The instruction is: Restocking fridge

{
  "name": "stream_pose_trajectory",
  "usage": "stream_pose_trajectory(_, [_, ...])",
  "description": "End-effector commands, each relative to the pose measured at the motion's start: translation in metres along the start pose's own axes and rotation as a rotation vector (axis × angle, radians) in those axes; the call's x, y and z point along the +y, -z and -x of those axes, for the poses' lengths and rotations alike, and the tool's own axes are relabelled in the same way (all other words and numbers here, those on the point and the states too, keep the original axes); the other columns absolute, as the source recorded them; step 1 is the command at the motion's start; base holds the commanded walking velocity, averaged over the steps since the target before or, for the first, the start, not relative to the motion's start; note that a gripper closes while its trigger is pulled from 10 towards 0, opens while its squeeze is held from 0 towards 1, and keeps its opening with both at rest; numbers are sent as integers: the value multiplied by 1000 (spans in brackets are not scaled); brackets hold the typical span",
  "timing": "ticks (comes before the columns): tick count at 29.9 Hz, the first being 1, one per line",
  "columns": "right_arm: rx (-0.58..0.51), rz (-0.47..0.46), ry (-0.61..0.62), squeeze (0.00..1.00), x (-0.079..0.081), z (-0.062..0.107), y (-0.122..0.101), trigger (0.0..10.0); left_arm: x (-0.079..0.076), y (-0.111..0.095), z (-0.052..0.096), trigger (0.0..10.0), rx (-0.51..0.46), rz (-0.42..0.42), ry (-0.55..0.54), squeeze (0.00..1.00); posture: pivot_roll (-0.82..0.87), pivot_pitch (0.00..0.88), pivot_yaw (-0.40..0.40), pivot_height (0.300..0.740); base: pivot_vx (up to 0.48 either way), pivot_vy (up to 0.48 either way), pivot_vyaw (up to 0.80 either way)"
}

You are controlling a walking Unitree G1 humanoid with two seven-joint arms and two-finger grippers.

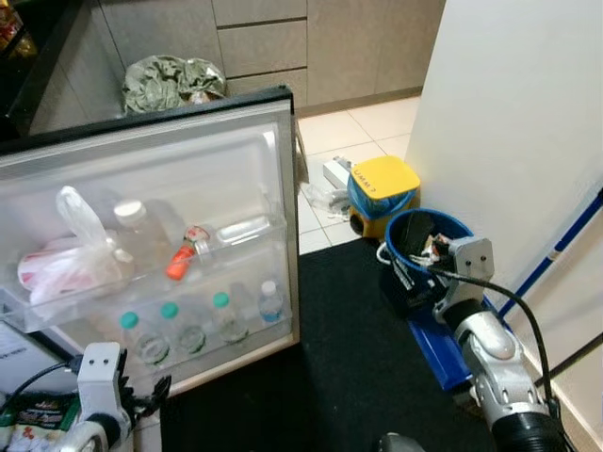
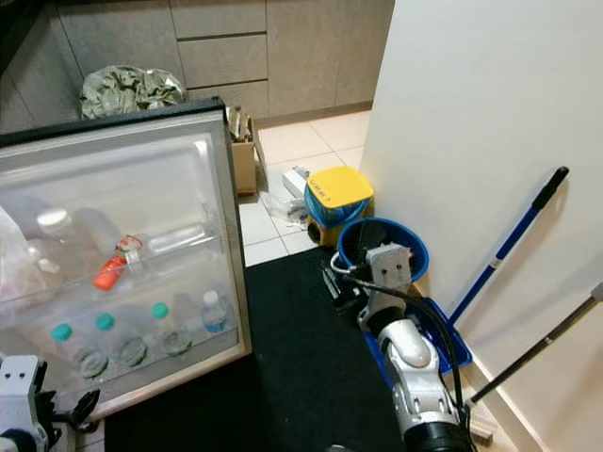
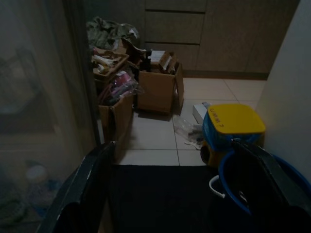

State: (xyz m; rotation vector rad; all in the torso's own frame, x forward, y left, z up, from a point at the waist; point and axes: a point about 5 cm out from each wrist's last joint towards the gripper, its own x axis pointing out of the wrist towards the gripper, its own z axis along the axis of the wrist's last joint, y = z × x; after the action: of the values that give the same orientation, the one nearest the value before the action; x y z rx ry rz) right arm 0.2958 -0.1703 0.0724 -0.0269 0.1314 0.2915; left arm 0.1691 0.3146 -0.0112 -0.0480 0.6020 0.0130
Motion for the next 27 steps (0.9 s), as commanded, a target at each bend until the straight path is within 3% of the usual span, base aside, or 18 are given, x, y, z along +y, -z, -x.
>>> stream_pose_trajectory(1, [4, 2, 12, 0, -3, 1, 2, 10000, -4, 6, -1, 10000, 18, 9, 3, 0, -7, 0, -41, 707, 0, 0, 0])
stream_pose_trajectory(9, [4, 2, 10, 0, -3, 1, 2, 10000, -4, 6, -2, 10000, 19, 12, 1, 0, -7, 0, -42, 740, 0, 0, 0])
stream_pose_trajectory(27, [5, 5, 14, 0, -5, 1, 1, 10000, -7, 9, -4, 10000, 32, 17, -2, 0, -12, 0, -44, 740, 0, 0, 0])
